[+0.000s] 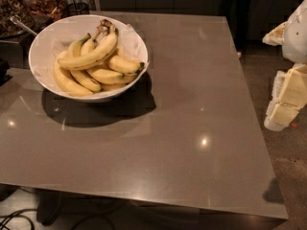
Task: Pick banana from white bowl
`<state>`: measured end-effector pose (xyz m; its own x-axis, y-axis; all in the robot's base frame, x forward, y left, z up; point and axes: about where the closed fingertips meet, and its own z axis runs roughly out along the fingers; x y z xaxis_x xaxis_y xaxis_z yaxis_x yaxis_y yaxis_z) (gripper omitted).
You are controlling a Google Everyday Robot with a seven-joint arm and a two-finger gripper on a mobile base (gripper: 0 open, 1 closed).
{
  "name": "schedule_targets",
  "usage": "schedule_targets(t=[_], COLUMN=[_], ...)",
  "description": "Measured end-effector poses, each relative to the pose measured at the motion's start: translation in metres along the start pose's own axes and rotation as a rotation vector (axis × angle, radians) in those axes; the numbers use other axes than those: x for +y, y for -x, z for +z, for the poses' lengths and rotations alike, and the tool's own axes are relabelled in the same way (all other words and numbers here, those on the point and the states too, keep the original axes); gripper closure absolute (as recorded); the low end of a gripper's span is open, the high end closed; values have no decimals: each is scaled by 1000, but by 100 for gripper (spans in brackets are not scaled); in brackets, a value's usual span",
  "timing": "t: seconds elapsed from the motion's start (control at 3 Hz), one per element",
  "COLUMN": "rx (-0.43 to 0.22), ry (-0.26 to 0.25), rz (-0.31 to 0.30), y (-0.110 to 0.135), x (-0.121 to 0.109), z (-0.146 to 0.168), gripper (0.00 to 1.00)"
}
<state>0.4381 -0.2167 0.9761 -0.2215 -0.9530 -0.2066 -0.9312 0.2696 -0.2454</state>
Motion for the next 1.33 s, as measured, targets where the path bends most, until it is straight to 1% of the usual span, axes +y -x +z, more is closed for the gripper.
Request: schedule_targets(t=[0.33,0.67,1.0,1.33], rx=[0,66,163,212], ry=[-6,-12,-4,-20], rz=[0,-30,-84,-142], y=[1,20,56,95], x=[0,2,3,-6], z=[-1,1,3,9], gripper=[0,0,0,0])
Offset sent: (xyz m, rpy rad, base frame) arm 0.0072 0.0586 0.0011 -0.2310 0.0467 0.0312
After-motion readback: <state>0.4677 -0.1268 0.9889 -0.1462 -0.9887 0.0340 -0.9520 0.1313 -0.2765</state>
